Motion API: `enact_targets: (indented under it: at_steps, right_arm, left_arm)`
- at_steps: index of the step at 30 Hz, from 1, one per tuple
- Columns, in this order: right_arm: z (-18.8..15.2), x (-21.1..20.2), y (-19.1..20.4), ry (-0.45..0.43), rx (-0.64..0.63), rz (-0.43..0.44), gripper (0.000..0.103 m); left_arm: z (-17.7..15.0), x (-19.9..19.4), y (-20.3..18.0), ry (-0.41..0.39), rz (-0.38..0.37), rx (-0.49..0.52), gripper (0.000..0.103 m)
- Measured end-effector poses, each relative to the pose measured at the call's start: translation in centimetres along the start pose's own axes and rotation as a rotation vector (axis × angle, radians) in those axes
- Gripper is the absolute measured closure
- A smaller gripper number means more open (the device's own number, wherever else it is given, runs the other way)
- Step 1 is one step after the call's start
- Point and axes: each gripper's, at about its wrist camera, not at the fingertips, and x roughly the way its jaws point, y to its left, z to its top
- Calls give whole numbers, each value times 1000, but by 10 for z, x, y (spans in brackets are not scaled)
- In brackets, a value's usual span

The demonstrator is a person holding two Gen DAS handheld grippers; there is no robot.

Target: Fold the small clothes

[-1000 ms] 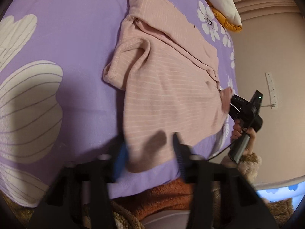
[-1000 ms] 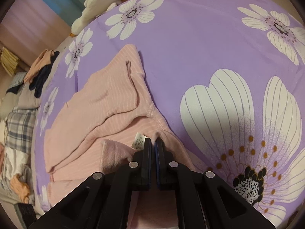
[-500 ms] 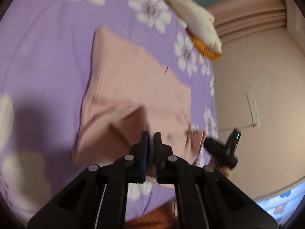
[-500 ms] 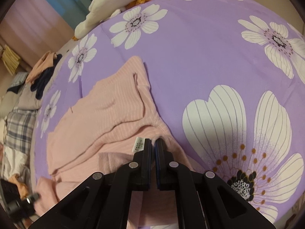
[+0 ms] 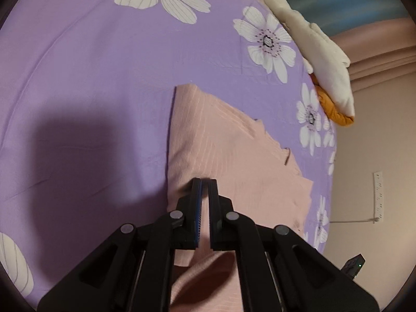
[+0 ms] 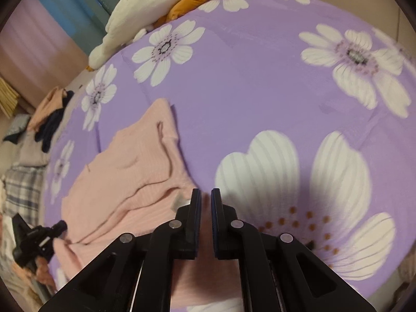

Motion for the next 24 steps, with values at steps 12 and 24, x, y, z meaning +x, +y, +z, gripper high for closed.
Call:
enact_targets:
  at_steps: [12, 24]
  right_arm:
    - [-28, -30, 3, 73, -68, 147, 61]
    - [-49, 4, 45, 205, -156, 203, 86]
  left_arm:
    - [-57, -57, 0, 72, -34, 129, 49]
    - [-84, -34, -5, 235, -160, 91, 74]
